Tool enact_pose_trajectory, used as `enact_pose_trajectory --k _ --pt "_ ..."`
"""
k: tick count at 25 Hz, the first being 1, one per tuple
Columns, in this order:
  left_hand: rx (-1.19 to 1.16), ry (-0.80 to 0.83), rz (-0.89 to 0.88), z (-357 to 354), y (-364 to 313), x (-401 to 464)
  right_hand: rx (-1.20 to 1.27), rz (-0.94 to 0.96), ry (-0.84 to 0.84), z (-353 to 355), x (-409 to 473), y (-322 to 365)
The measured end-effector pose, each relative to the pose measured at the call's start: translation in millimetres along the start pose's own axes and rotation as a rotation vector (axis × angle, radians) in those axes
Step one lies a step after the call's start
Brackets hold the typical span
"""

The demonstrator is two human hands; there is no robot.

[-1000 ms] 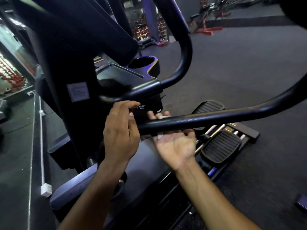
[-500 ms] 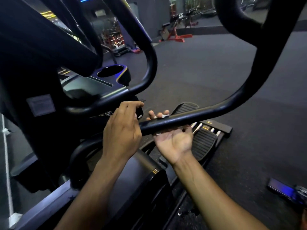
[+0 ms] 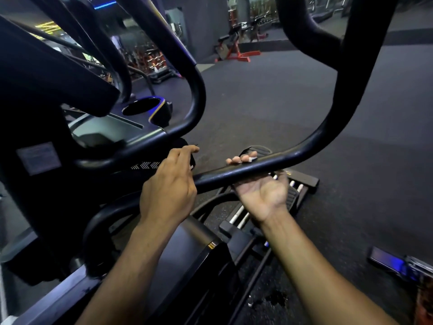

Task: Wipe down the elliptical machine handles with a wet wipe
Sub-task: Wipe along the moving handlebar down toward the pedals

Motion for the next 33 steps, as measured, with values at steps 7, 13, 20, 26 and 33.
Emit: enact_pose_trajectory --k 7,13,20,26,33 --pt "0.041 0.081 -0.254 -25 -46 32 -0.127 -0.041 0.019 -3 -2 5" --pt "-0.043 0.288 -0.337 -68 -116 65 -0.081 0.100 0.035 -2 4 85" --pt "-0.140 0.418 -0.283 -82 -116 66 -0.402 0.254 -0.003 -24 4 151" --pt "-0.162 0.424 -0.263 -77 -119 64 -0.865 0.431 -0.054 -76 -12 191" --pt "-0.147 0.452 -0.284 -78 -120 63 -0.940 0.924 -0.186 -78 -20 173"
Point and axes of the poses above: each hand's wrist, its own x-axis towards the middle knuckle, its own z-axis out of the back of the hand, y = z × x, the point moved 3 cm from there along x, towards the middle knuckle, and after that the axes turned 5 degrees about -y, right-handed, at the moved point
